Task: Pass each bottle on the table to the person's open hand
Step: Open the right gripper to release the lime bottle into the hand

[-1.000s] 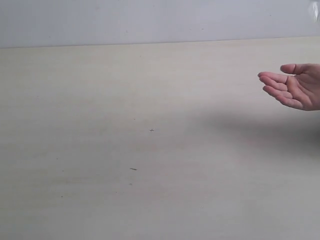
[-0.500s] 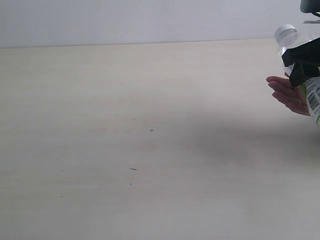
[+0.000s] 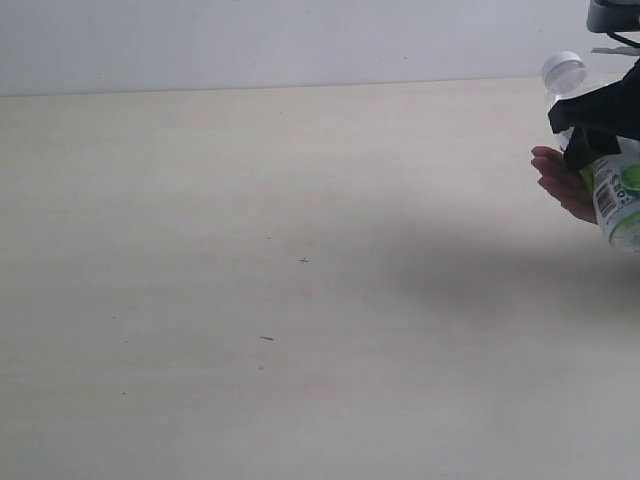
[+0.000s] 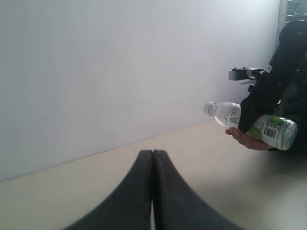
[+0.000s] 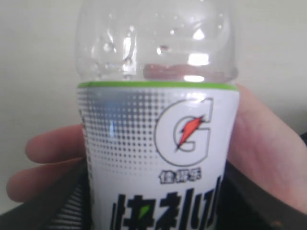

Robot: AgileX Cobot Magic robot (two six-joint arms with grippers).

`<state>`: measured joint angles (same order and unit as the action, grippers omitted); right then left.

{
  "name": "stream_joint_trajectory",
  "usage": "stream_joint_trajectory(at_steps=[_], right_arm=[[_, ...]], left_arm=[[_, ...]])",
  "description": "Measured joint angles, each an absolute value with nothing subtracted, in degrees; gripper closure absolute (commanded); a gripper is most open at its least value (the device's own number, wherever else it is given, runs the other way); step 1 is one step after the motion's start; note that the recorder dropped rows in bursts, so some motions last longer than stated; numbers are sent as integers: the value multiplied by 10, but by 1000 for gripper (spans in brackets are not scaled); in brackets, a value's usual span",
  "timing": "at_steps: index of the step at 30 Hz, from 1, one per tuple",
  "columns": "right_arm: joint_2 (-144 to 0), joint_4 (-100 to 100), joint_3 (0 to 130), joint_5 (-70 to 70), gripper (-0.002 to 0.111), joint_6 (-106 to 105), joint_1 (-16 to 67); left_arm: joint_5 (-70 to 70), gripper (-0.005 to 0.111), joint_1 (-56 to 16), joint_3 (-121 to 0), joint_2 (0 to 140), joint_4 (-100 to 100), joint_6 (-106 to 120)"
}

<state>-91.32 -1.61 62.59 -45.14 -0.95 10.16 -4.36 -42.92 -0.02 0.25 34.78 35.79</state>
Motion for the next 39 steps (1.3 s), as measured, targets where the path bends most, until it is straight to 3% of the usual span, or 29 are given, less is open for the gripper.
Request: stream_joint_trajectory(at_steps=[12, 22, 26, 39], right_arm=[[-913, -16, 626, -449, 54, 0, 102], [-913, -16, 626, -449, 32, 0, 102], [-913, -16, 626, -449, 27, 0, 102], [-912, -16, 626, -445, 26, 0, 102]], left_arm=[[-44, 107, -429, 0, 3, 348, 358], [-44, 107, -429, 0, 3, 348, 358], [-44, 107, -429, 0, 3, 348, 358], [-44, 107, -429, 0, 3, 348, 358]])
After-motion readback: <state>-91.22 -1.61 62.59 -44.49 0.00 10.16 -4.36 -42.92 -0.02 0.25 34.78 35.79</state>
